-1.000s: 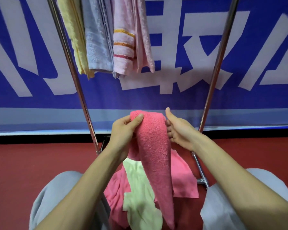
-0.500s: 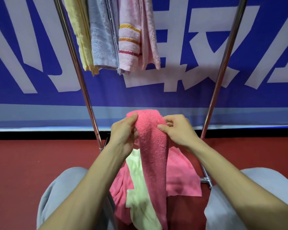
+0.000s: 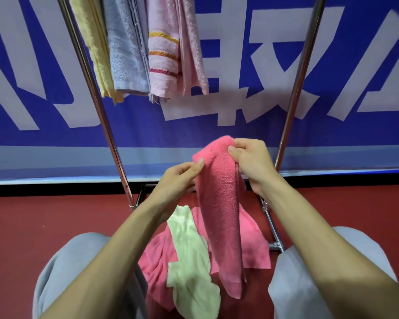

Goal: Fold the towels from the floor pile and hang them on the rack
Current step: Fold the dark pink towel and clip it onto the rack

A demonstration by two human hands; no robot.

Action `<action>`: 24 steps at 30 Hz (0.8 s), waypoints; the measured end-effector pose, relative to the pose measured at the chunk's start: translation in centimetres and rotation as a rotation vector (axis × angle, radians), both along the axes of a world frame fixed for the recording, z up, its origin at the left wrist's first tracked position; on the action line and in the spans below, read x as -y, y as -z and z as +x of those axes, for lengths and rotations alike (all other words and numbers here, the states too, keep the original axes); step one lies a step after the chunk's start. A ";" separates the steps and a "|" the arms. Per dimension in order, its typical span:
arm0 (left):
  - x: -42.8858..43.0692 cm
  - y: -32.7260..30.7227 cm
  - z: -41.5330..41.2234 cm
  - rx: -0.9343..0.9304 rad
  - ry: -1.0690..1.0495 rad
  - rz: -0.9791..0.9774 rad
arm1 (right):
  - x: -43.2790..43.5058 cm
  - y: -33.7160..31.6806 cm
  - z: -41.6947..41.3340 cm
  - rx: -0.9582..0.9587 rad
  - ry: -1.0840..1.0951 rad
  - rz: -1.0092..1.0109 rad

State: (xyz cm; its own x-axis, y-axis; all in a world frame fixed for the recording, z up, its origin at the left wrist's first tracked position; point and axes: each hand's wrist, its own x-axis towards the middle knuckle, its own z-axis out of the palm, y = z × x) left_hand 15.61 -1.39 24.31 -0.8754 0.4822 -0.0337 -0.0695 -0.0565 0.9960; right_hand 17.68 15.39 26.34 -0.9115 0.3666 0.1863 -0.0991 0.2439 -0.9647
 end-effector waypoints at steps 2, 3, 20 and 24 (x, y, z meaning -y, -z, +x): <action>-0.3 0.5 0.3 -0.019 0.027 -0.045 | 0.1 -0.4 0.3 0.002 -0.027 -0.108; -0.5 0.8 0.4 -0.036 0.024 -0.054 | 0.1 -0.7 0.5 0.004 -0.034 -0.141; -0.7 0.6 -0.4 -0.047 -0.355 0.113 | 0.3 1.2 -0.1 0.391 -0.175 -0.096; 0.0 0.3 -0.9 0.171 -0.400 0.215 | 1.2 1.8 0.1 0.433 -0.325 0.017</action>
